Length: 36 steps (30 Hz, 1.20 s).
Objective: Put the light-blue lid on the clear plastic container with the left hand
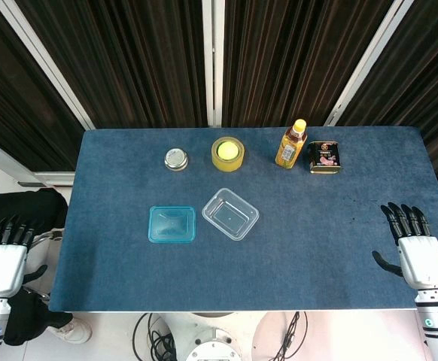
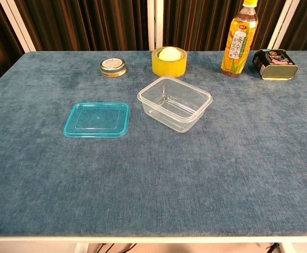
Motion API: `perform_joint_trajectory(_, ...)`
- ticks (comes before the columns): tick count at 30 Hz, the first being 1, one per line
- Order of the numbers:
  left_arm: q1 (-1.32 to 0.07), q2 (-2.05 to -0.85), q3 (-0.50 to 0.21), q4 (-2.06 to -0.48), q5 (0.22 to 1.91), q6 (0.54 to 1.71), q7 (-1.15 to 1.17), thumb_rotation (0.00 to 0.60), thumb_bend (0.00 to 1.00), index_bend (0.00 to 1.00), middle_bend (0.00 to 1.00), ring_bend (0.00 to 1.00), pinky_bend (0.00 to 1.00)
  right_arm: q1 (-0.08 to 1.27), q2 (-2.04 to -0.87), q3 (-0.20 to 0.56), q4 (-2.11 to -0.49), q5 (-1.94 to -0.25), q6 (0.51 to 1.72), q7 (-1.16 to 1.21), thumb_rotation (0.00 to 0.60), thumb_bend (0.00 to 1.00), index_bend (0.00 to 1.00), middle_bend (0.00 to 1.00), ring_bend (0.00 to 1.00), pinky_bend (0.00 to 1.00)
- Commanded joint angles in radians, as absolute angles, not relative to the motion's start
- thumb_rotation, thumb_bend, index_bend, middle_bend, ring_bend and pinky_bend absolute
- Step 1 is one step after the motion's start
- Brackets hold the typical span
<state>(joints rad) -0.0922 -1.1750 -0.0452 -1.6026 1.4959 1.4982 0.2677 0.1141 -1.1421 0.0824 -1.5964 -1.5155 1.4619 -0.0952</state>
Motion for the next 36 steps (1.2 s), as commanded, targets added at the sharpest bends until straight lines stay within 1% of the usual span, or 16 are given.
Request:
perform_joint_trajectory(1,-0.09,-1.175,-0.043,-1.609,1.495,1.499,0.273,0.6,0.02,0.18,0.16,0.04,0.09,0.112,-1.139,0.08,-1.597,-1.518,1.466,-0.093,0.6,0.14,0.0,0.08,0.0,0.01)
perform_joint_trajectory(10,-0.109,-1.161,-0.045,-1.645,1.526,1.496,0.288,0.6,0.02,0.18,0.16,0.04,0.07,0.083,-1.128,0.066,-1.582,-1.542,1.515,-0.058,0.6,0.14,0.0,0.07,0.0,0.01)
perform_joint_trajectory(16,-0.178,-1.155,-0.068,-1.674,1.545,1.422,0.293,0.6,0.02,0.18,0.16,0.04,0.07,0.078,-1.124,0.059,-1.571,-1.548,1.519,-0.037,0.6,0.14,0.0,0.07,0.0,0.01)
perform_joint_trajectory(19,-0.237,-1.16,-0.087,-1.686,1.545,1.353,0.294,0.6,0.02,0.18,0.16,0.04,0.07,0.082,-1.123,0.06,-1.57,-1.551,1.514,-0.035,0.6,0.14,0.0,0.07,0.0,0.01)
perform_joint_trajectory(23,-0.338,-1.188,-0.117,-1.695,1.527,1.223,0.294,0.6,0.02,0.18,0.16,0.04,0.07,0.093,-1.119,0.064,-1.576,-1.556,1.505,-0.042,0.6,0.14,0.0,0.07,0.0,0.01)
perform_joint_trajectory(26,-0.426,-1.229,-0.14,-1.687,1.491,1.101,0.313,0.6,0.02,0.17,0.14,0.04,0.07,0.101,-1.114,0.067,-1.584,-1.557,1.496,-0.05,0.6,0.14,0.0,0.07,0.0,0.01)
perform_joint_trajectory(30,-0.513,-1.296,-0.149,-1.663,1.451,0.987,0.349,0.6,0.02,0.15,0.13,0.04,0.07,0.107,-1.109,0.069,-1.591,-1.55,1.484,-0.054,0.6,0.14,0.0,0.07,0.0,0.01)
perform_joint_trajectory(32,-0.547,-1.333,-0.146,-1.642,1.429,0.939,0.359,0.6,0.02,0.15,0.11,0.03,0.06,0.108,-1.11,0.069,-1.59,-1.543,1.479,-0.053,0.6,0.14,0.0,0.07,0.0,0.01)
perform_joint_trajectory(36,-0.596,-1.411,-0.141,-1.582,1.393,0.886,0.382,0.6,0.02,0.13,0.1,0.01,0.05,0.109,-1.114,0.071,-1.584,-1.527,1.469,-0.052,0.6,0.14,0.0,0.07,0.0,0.01)
